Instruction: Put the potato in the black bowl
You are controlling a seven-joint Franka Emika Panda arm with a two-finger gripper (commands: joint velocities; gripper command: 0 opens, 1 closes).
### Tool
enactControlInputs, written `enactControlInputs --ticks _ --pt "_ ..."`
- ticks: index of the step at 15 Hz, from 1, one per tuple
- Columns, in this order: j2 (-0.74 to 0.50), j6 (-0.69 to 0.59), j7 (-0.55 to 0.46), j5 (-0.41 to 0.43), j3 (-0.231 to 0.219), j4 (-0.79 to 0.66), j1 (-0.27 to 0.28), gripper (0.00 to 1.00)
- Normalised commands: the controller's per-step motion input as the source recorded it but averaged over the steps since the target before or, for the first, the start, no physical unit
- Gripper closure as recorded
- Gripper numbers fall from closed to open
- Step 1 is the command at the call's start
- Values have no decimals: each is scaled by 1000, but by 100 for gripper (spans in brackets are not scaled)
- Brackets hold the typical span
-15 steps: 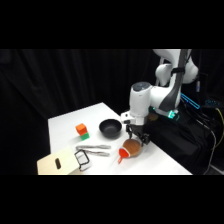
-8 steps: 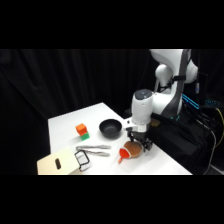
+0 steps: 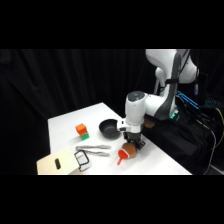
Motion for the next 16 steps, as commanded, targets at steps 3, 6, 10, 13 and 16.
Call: enactControlInputs --ticks 3,6,10,13,16 --pt "102 57 -72 -21 -14 140 -51 89" --pt "2 -88 -46 -39 -36 133 -32 97" --pt "-219 -316 -19 -62 -37 111 -15 96" --pt "-389 -439 53 -135 -59 90 4 96" --pt "-455 -380 76 -212 -102 24 -58 96"
